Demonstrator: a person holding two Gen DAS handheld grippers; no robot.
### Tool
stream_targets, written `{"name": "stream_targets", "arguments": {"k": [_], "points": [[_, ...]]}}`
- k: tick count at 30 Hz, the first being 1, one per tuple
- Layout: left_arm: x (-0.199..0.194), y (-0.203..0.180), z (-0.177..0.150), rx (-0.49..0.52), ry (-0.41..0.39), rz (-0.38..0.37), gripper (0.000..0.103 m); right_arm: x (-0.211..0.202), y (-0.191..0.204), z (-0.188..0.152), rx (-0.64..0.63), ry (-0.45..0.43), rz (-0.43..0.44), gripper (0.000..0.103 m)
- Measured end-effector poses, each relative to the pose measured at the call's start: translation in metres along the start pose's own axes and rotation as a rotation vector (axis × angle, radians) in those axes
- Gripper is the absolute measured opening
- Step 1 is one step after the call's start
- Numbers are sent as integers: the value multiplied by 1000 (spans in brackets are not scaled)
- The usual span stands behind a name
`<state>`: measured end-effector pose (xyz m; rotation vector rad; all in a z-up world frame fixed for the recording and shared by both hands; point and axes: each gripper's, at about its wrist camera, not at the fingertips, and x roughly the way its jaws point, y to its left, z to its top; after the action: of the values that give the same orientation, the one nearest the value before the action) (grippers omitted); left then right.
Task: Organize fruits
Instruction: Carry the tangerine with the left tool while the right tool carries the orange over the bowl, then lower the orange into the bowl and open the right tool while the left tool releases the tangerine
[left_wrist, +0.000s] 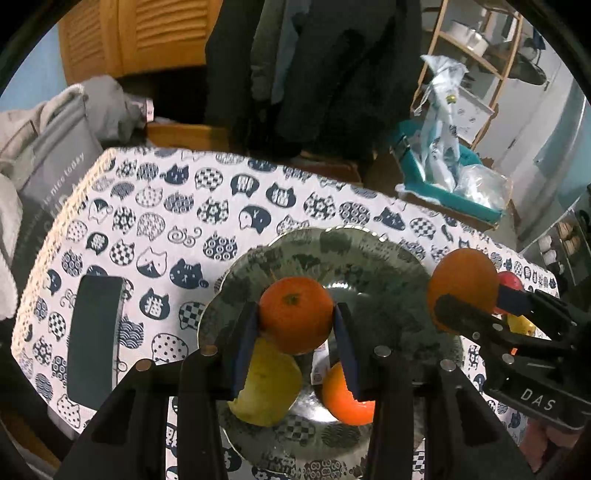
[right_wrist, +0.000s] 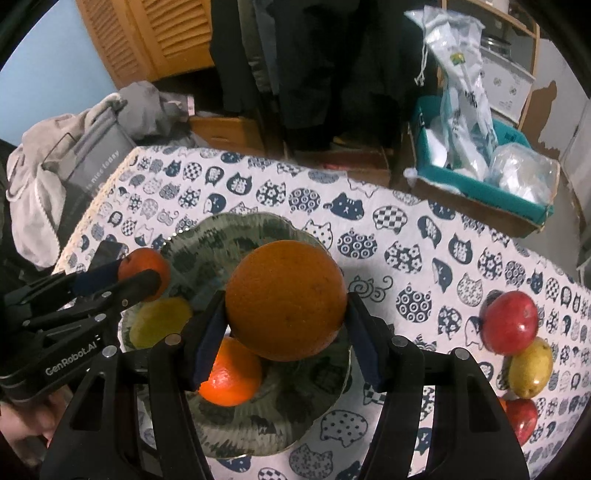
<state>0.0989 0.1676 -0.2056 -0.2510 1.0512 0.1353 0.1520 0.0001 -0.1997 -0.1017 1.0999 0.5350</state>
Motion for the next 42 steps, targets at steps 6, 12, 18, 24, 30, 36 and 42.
{"name": "stream_targets", "arguments": {"k": [6, 12, 18, 24, 30, 36, 42], "points": [[16, 6, -1, -22, 39, -3, 43, 13, -4, -1, 18, 26, 8, 63], [24, 7, -2, -24, 57, -6, 43, 19, -3, 0, 22, 37, 14, 63], [23, 7, -1, -11, 46, 13, 54, 22, -3, 1, 32, 41, 18, 63], [18, 19, -2, -55, 40, 35, 55, 30, 0, 2, 30, 62, 26, 63], [10, 35, -3, -105, 28, 66, 61, 41, 12, 0, 4, 94, 30, 64], [5, 46, -9, -127, 34, 77, 61, 53, 24, -2, -18, 125, 43, 64], [3, 51, -13, -121, 38, 93, 62, 66, 33, -3, -35, 158, 41, 65]]}}
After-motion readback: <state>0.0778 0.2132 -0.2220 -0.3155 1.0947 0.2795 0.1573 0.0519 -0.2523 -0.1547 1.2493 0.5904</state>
